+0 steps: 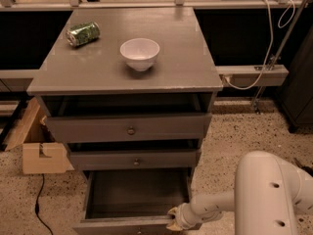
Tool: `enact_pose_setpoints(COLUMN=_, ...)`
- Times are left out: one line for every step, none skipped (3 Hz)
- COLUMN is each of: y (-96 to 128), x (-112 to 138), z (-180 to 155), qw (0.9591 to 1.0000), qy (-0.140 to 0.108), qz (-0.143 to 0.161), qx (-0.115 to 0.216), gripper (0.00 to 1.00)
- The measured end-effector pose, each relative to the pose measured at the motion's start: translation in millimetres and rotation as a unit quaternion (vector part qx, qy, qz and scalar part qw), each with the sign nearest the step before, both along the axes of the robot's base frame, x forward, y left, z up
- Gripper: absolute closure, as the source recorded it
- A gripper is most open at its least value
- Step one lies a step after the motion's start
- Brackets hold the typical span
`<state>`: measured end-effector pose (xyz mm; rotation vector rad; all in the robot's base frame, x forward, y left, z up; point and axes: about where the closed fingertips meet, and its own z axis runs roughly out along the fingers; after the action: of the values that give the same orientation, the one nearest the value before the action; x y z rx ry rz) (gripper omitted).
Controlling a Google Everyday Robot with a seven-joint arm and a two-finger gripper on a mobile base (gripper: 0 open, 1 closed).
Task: Open bottom drawer
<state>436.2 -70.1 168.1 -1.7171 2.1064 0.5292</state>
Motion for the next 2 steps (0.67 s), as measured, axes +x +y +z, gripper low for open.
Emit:
enact_pose_setpoints(y=-0.8, x=1.6, z=1.0, qw=1.0, qy=-0.001, qz=-0.002, qx=0.004, gripper=0.35)
enact_pose_setpoints(y=-17.4, x=14.2, z=24.1, qw=0.9995, qy=-0.015, qz=-0.019, qx=0.019, gripper=0.11)
